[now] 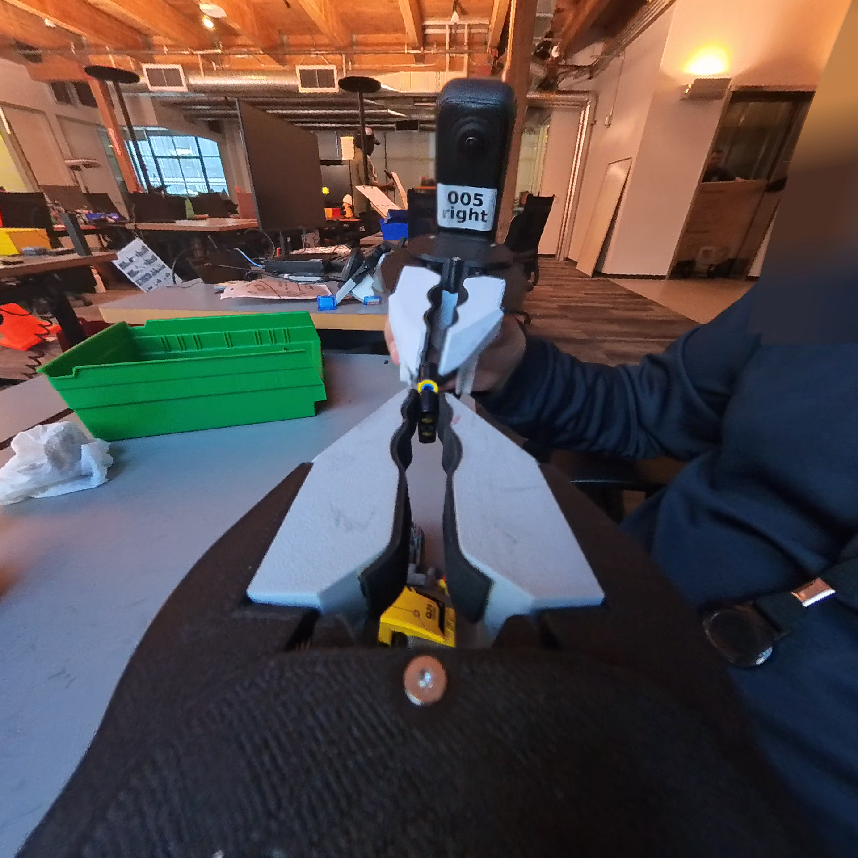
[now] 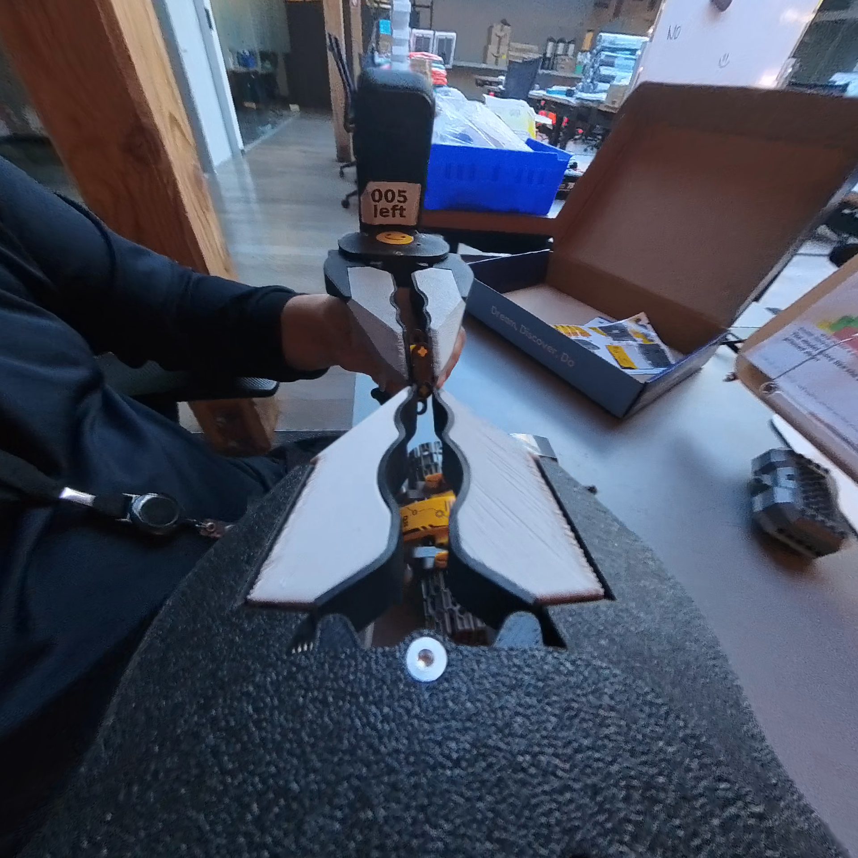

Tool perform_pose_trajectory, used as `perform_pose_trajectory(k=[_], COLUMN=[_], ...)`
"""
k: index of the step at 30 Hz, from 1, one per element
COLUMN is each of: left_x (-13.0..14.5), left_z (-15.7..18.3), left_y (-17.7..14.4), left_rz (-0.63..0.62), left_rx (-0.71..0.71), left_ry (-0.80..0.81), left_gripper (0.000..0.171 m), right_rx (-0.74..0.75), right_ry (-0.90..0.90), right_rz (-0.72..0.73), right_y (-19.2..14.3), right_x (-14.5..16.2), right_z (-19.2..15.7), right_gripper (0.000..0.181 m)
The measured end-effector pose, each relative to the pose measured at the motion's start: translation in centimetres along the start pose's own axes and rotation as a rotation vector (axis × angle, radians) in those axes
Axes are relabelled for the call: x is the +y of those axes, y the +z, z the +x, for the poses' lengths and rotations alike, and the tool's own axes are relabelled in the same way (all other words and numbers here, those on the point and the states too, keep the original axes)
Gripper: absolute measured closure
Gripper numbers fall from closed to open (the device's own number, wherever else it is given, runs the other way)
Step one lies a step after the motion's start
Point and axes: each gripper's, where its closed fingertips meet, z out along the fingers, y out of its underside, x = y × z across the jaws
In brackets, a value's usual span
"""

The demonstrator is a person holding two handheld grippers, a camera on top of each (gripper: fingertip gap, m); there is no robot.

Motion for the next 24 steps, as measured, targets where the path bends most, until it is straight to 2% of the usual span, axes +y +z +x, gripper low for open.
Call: perform_pose_trajectory(k=[3,6,10,15,24], left_x=[-1.0,-2.5,-2.8,-3.5,-3.6], left_z=[0.9,3.1,5.0,5.5,5.0], left_y=[-0.4,-0.7,-0.4,-0.6,-0.9], left_rz=[0.065,0.157,0.158,0.186,0.182], left_rx=[0.046,0.112,0.128,0.138,0.103], left_ry=[0.051,0.188,0.347,0.354,0.389], left_gripper=[0.167,0.167,0.167,0.167,0.167], right_rx=[0.029,0.012,-0.034,-0.030,0.049], right_ry=[-0.016,-0.036,-0.119,-0.236,-0.347], right_rz=[0.039,0.054,0.035,-0.015,-0.105], right_y=[-1.1,-1.7,-1.5,-0.9,-0.1], right_x=[-1.0,-1.8,-2.4,-2.5,-1.5], right_z=[0.3,-0.3,-2.4,-4.1,-3.9], right_gripper=[0.181,0.181,0.175,0.172,0.171])
